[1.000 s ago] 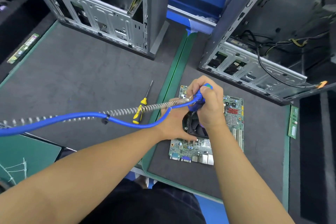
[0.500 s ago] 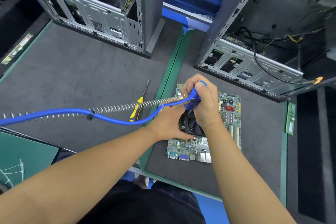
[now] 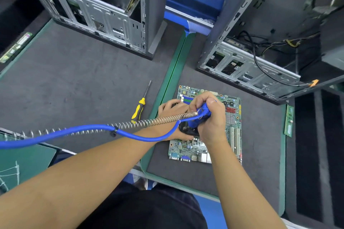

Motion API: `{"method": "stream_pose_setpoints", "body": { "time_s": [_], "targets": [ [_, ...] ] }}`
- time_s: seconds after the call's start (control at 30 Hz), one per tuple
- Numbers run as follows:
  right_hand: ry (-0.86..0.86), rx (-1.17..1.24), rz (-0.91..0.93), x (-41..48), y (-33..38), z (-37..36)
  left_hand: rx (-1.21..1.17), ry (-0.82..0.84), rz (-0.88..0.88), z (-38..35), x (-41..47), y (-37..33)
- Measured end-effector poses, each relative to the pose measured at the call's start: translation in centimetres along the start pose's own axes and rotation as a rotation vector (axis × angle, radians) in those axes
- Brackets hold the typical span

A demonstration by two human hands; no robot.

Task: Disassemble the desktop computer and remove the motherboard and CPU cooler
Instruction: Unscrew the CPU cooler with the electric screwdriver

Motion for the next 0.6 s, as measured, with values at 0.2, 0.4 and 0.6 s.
{"method": "stream_pose_setpoints", "body": {
  "time_s": [0.2,0.4,0.6],
  "targets": [
    [0.008,0.060,0.037,0.13,0.45,-0.13,-0.039,-0.096,-0.038,0.72,-0.32,-0.30],
    [0.020,0.062,0.035,-0.06,0.34,-0.27,-0.003,-0.080,-0.036,0.43,-0.17,-0.29],
    [0.013,0.022,0.040,0.18,0.57,-0.70,0.024,-0.029,-0.050,0.18,-0.17,-0.19]
  ]
}}
Point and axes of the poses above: each hand's wrist, its own x-axis towards the middle knuckle, its own z-axis out of the back of the hand, y = z × x, the point moved 8 cm from there along x, towards the middle knuckle, and after that the axes turned 13 degrees about x, right-handed, at the moved point
